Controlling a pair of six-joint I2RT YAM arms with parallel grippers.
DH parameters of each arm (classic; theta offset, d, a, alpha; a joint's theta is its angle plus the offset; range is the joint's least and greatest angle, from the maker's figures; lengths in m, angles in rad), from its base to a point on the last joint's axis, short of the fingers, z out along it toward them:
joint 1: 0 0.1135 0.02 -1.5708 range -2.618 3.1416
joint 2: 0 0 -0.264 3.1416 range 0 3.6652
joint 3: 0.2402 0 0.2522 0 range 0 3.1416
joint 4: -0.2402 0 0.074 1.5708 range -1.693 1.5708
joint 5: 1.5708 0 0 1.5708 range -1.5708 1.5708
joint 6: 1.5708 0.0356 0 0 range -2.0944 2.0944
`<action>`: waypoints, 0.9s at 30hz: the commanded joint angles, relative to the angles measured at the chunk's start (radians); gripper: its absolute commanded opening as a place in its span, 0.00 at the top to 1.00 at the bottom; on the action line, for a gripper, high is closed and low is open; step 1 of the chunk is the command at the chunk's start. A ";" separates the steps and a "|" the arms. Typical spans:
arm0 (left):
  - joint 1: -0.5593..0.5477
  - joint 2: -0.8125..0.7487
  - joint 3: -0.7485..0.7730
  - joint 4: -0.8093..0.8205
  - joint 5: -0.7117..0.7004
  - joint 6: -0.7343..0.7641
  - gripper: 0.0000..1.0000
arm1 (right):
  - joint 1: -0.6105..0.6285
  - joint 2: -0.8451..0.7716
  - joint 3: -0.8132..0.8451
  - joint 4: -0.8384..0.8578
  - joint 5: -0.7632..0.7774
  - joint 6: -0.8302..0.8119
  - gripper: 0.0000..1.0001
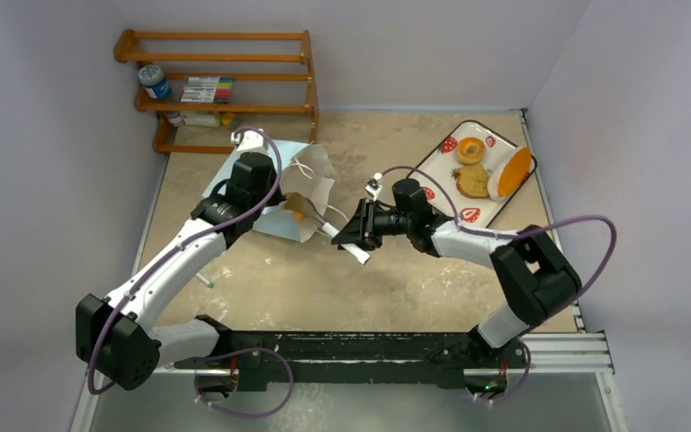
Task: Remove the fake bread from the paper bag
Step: Take out the fake bread from the paper bag, then place the fake bread in the container.
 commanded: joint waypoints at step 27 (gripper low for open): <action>0.028 0.222 0.168 0.075 -0.221 -0.188 1.00 | -0.308 -0.508 0.176 -0.566 0.798 -0.249 1.00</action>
